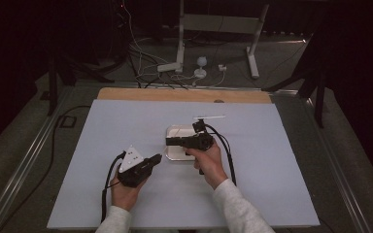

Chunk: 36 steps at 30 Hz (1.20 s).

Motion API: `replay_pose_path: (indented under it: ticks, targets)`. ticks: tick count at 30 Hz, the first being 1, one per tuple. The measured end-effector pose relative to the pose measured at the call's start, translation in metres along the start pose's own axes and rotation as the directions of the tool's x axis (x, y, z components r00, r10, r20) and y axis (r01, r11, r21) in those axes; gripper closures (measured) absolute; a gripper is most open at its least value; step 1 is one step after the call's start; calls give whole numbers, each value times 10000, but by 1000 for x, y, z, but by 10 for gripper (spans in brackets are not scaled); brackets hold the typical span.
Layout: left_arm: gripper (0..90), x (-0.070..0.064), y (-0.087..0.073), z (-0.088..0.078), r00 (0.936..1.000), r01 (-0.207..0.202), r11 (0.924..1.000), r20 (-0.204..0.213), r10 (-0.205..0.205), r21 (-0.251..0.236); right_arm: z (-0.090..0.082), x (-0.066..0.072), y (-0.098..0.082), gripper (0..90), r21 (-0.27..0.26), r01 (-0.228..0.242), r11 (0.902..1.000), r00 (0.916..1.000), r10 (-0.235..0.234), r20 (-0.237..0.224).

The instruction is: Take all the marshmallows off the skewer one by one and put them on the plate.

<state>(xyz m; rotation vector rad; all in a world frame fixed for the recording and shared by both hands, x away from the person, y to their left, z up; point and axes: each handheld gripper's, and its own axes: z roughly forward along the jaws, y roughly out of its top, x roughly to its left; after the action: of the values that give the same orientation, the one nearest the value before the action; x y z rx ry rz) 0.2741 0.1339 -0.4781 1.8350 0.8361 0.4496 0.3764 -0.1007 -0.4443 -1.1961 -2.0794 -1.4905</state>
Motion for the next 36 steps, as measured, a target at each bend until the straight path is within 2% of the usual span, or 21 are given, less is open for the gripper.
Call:
replay_pose_path:
  ticks: [14,16,18,19,22,26,30,36]
  targets:
    - [900,3,-1,-3,9999,119,9998,45,-119,-126,-2,2,7,795,-186,34,9998,9998,-30,217]
    - [900,4,-1,-3,10000,73,10000,-8,-73,-52,-3,2,9,798,-296,-26,9996,9997,33,241]
    - [900,5,-3,-5,9999,119,9999,52,-119,-64,-11,-1,13,803,-827,-182,9964,9989,217,420]
    - [900,6,-3,-5,9998,158,9998,117,-157,-141,-15,-4,15,803,-872,-315,9957,9988,347,353]
    - [900,2,-1,-2,9998,0,9999,191,2,-115,-21,-3,18,803,-700,55,9975,9984,-15,569]
    - [900,2,0,-4,9998,-48,9998,175,52,-188,-23,-5,21,803,-715,-18,9974,9986,55,521]
    - [900,3,0,-6,9997,-45,9997,227,51,-259,-23,-4,22,804,-739,154,9971,9987,-118,489]
    - [900,4,0,-8,9997,-44,9996,231,51,-292,-26,-4,26,806,-820,160,9965,9986,-117,524]
